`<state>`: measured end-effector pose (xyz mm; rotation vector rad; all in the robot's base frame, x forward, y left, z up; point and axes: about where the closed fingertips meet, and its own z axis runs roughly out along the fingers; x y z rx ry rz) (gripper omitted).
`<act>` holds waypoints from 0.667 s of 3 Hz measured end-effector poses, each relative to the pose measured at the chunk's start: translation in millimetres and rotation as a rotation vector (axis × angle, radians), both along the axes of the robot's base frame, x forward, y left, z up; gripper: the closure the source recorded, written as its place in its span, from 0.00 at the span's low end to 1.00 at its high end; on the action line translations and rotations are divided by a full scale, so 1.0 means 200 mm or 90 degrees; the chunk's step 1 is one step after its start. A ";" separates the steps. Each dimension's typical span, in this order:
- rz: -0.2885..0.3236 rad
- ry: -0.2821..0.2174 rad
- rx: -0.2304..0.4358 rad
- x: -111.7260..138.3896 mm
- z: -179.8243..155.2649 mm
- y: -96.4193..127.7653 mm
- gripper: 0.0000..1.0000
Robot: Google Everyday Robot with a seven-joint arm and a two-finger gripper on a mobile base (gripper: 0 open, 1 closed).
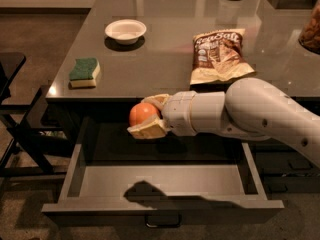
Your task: Pick orange from top drawer and place on counter
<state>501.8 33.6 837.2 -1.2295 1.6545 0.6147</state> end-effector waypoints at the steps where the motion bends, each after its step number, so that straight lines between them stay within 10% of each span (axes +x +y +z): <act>1: 0.000 0.000 0.000 0.00 0.00 0.00 1.00; 2: 0.001 -0.030 0.016 0.12 0.13 0.01 1.00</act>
Offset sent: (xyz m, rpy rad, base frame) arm 0.0665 -0.0004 0.0700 0.0732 -0.1233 -0.0059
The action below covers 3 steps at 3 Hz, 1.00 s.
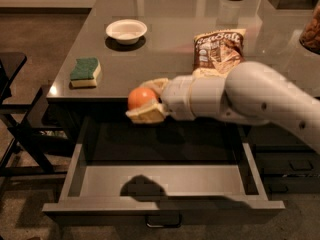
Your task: Pick orange from top drawer and place on counter
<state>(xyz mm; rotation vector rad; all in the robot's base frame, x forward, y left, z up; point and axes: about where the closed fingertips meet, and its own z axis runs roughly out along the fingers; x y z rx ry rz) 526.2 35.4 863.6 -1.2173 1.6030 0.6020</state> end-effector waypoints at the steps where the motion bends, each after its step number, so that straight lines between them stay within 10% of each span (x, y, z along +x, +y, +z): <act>1: -0.001 -0.021 0.002 0.14 0.13 -0.01 1.00; 3: 0.012 0.000 -0.004 0.40 0.12 -0.04 1.00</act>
Offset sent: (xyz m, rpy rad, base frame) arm 0.0839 -0.0096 0.0463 -0.0162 -0.0291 -0.0009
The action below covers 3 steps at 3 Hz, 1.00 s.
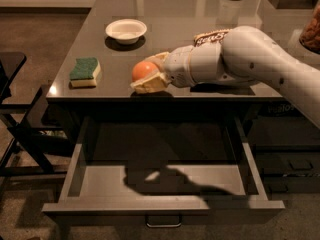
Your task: Pick orange from top drawer and place on counter
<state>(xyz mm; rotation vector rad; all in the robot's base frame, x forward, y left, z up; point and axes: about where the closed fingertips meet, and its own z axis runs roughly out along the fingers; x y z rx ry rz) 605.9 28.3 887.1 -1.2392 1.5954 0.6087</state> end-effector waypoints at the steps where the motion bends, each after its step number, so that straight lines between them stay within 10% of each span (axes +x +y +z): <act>1: 0.037 0.012 -0.026 0.12 -0.08 -0.02 1.00; 3: 0.089 0.036 -0.042 0.35 -0.11 0.17 1.00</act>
Offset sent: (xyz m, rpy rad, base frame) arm 0.0703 0.0380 -0.0319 -0.0936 0.0671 0.1662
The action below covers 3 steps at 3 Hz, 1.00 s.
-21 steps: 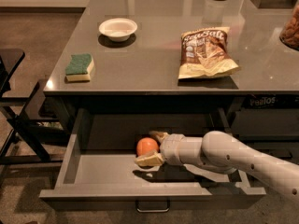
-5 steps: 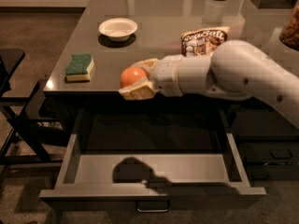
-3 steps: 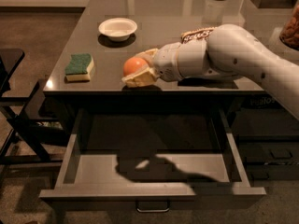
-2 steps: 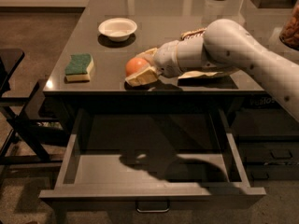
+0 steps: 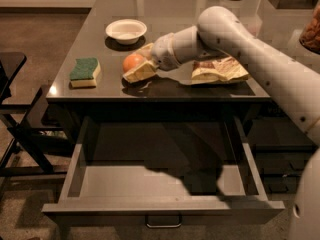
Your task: Pick orange from top drawer and place on counter
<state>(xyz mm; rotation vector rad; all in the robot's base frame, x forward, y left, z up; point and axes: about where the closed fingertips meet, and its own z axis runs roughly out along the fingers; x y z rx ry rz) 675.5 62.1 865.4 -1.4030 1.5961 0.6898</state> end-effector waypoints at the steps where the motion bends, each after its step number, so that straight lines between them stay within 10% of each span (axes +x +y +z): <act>1: 0.001 -0.006 0.003 0.00 0.02 0.01 0.82; 3: 0.002 -0.005 0.003 0.00 0.02 0.01 0.34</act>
Offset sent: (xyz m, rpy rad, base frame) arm 0.0009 0.0026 0.0054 0.0056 -0.0097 0.0017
